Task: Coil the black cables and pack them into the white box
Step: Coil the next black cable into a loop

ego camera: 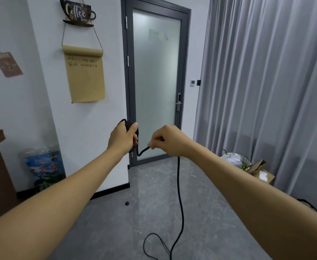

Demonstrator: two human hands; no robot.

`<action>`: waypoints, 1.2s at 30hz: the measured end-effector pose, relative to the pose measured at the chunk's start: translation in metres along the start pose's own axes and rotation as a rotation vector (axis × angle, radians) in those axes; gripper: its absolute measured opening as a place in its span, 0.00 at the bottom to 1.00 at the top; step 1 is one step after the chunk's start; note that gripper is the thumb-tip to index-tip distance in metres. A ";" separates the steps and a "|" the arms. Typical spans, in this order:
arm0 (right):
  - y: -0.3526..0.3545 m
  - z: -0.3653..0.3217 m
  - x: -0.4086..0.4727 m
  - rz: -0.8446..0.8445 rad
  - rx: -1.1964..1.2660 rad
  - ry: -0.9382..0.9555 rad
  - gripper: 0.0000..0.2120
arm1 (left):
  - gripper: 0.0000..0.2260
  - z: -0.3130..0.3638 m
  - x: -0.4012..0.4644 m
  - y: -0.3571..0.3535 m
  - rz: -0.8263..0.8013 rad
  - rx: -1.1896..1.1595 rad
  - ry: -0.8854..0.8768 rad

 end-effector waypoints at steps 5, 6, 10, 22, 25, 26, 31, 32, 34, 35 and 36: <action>0.003 -0.005 0.001 -0.001 0.169 -0.001 0.12 | 0.14 0.009 -0.009 -0.009 -0.140 -0.117 0.012; 0.003 -0.004 0.001 0.011 0.205 -0.013 0.12 | 0.14 0.011 -0.011 -0.010 -0.176 -0.153 0.020; 0.006 0.000 0.005 0.074 0.270 -0.047 0.15 | 0.18 0.018 -0.021 -0.017 -0.317 -0.284 0.049; 0.013 0.032 0.007 0.229 0.398 -0.241 0.20 | 0.18 0.023 -0.038 -0.025 -0.586 -0.682 0.337; 0.015 0.042 0.002 0.213 0.434 -0.243 0.18 | 0.16 0.022 -0.042 -0.023 -0.595 -0.693 0.339; 0.015 0.046 0.000 0.212 0.440 -0.248 0.17 | 0.16 0.020 -0.042 -0.023 -0.577 -0.703 0.339; 0.013 0.077 -0.013 0.191 0.425 -0.354 0.17 | 0.18 0.007 -0.034 -0.009 -0.376 -0.726 0.362; 0.013 0.083 -0.017 0.185 0.413 -0.381 0.17 | 0.18 0.004 -0.032 -0.004 -0.328 -0.731 0.373; 0.011 0.095 -0.023 0.182 0.396 -0.421 0.17 | 0.17 -0.006 -0.026 0.005 -0.211 -0.781 0.416; 0.010 0.101 -0.026 0.182 0.386 -0.439 0.17 | 0.16 -0.011 -0.023 0.009 -0.146 -0.812 0.441; 0.009 0.107 -0.029 0.184 0.371 -0.458 0.17 | 0.15 -0.016 -0.019 0.014 -0.082 -0.839 0.463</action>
Point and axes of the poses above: each hand's wrist, its own x-axis towards the middle knuckle, its own y-axis out of the back of the hand, z = x × y, the point moved 3 cm from there along x, towards the middle knuckle, and after that the axes turned 6 degrees about -y, right-handed, at the moved point
